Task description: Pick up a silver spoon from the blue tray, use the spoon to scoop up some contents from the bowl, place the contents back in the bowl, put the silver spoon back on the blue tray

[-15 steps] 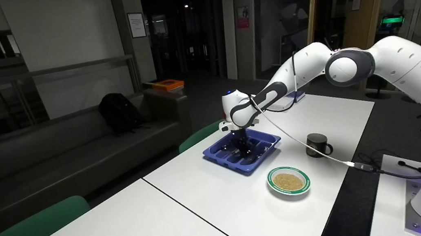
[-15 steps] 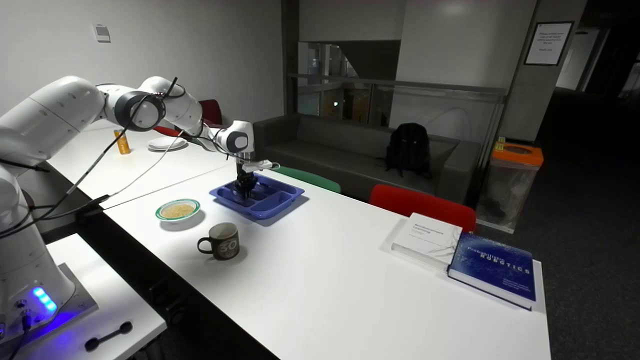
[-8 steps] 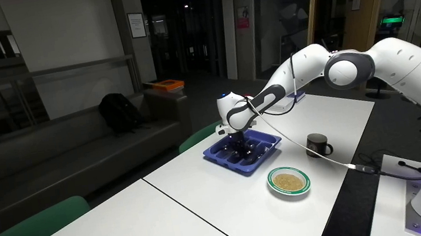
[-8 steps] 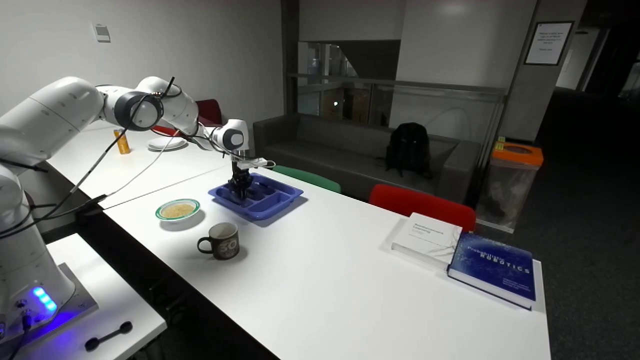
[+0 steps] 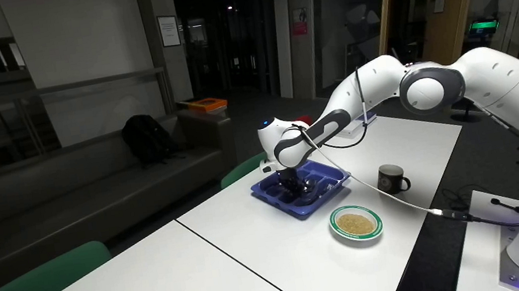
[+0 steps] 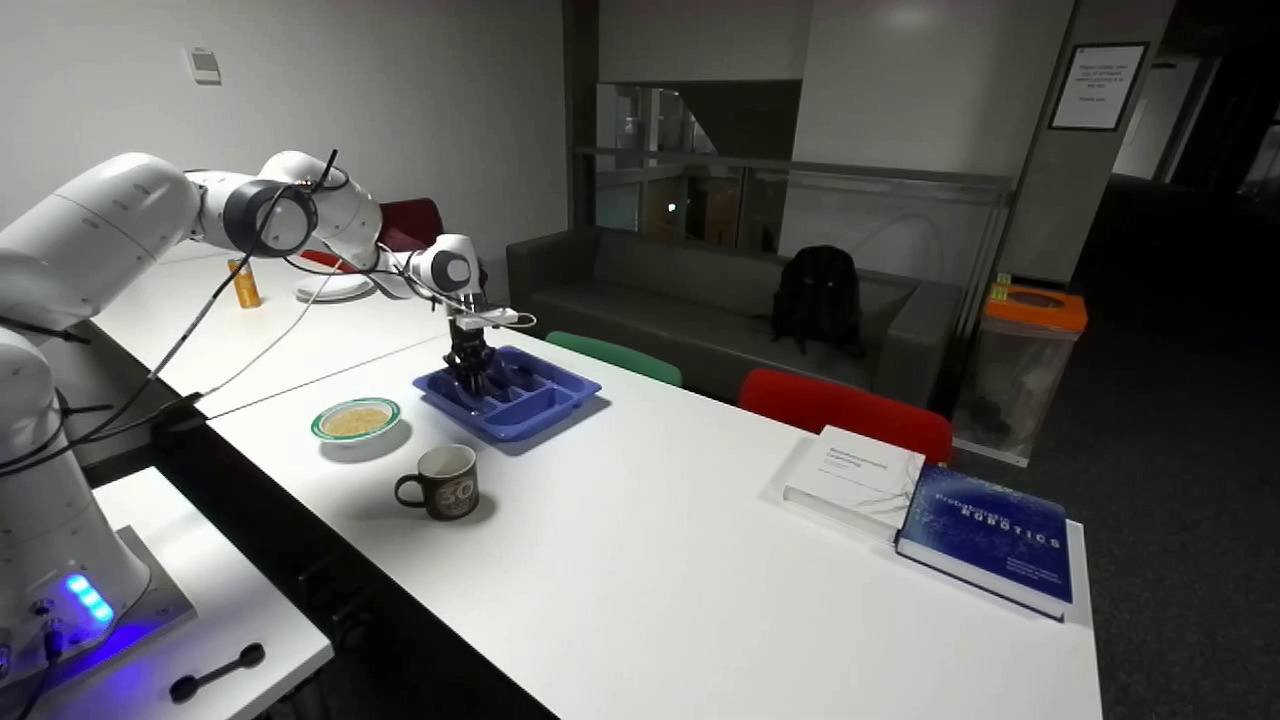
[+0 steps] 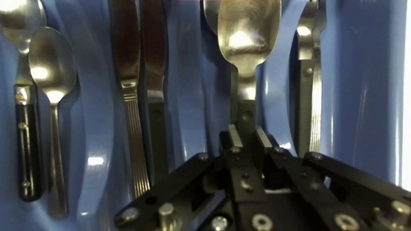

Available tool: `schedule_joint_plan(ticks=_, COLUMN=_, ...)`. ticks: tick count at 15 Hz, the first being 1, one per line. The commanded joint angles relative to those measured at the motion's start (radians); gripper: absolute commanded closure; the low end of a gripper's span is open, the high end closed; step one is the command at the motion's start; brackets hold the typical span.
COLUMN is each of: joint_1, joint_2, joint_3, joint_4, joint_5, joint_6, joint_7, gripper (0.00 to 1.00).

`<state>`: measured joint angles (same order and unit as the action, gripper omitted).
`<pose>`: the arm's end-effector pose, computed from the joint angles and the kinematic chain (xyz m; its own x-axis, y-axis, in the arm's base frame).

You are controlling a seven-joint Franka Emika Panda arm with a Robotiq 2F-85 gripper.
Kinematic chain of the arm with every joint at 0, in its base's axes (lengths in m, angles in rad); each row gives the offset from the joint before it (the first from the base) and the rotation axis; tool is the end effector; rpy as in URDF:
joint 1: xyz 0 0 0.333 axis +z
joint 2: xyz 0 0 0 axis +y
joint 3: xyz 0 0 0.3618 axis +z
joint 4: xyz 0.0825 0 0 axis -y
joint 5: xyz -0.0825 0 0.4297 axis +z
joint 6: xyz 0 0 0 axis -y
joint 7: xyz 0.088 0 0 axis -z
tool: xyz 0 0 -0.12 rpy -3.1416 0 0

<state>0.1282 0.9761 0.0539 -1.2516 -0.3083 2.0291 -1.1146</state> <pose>0.7931 0.1144 0.1377 0.1106 0.9569 -0.2686 0.9850 -0.1415 -0.0987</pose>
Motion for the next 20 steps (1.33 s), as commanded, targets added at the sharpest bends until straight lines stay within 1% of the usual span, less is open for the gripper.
schedule_joint_plan(ticks=1, joint_1=0.017, joint_2=-0.041, joint_3=-0.021, joint_4=-0.006, joint_5=-0.03, joint_6=-0.057, joint_7=0.059, gripper=0.97)
schedule_joint_plan(ticks=8, joint_1=0.002, joint_2=-0.165, joint_3=-0.007, joint_4=-0.094, joint_5=-0.04, joint_6=-0.002, joint_7=0.105, gripper=0.97)
schedule_joint_plan(ticks=10, joint_1=-0.003, joint_2=-0.212, joint_3=0.002, joint_4=-0.143, joint_5=-0.031, joint_6=0.01, joint_7=0.111, gripper=0.97)
schedule_joint_plan(ticks=13, joint_1=-0.012, joint_2=-0.296, joint_3=0.026, joint_4=-0.256, joint_5=-0.003, joint_6=0.046, joint_7=0.144, gripper=0.97)
schedule_joint_plan(ticks=16, joint_1=-0.016, joint_2=-0.37, joint_3=0.068, joint_4=-0.383, joint_5=0.031, joint_6=0.143, joint_7=0.188, gripper=0.97)
schedule_joint_plan(ticks=20, joint_1=-0.025, joint_2=-0.437, joint_3=0.141, joint_4=-0.56, joint_5=0.112, joint_6=0.324, joint_7=0.208, gripper=0.97)
